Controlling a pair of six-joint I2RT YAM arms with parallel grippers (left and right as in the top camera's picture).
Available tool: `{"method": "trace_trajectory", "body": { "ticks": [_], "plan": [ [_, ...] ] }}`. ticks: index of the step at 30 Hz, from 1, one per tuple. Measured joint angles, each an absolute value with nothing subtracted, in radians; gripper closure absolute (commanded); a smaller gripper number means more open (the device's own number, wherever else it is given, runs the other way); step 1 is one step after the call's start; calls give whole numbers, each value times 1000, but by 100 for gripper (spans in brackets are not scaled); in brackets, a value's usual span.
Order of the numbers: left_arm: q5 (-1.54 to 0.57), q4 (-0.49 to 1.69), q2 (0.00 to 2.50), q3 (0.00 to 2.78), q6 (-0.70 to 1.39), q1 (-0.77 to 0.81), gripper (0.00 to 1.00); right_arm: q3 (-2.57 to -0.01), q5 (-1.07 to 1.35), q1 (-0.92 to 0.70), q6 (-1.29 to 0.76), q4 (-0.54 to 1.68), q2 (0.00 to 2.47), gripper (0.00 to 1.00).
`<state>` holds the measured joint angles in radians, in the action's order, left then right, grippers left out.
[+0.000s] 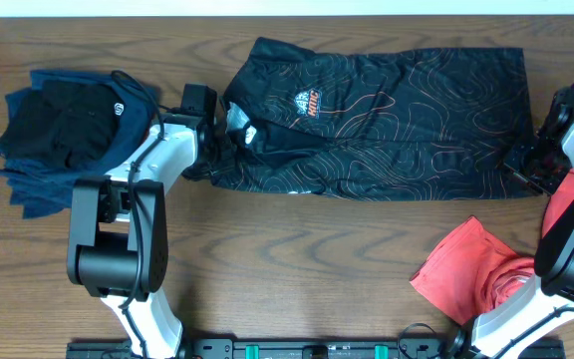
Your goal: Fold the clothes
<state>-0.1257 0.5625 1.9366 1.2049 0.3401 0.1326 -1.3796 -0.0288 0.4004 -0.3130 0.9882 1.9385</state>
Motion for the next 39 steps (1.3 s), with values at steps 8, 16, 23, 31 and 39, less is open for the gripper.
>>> {"method": "trace_trajectory", "body": {
  "ticks": [8,16,23,31,39],
  "plan": [
    [-125,611,1940,1205,333,106,94,-1379,-29,400,-309,987,1938,69],
    [-96,785,1939,1211,348,-42,94,-1379,-30,400,-306,1026,1938,75],
    [-66,988,1940,1203,363,-95,94,-1378,-33,399,-305,1071,1938,75],
    [-63,991,1940,1203,362,-94,94,-1378,-8,396,-277,1068,1938,96],
    [-60,982,1940,1203,362,-94,94,-1371,113,395,-183,957,1938,99]
  ]
}}
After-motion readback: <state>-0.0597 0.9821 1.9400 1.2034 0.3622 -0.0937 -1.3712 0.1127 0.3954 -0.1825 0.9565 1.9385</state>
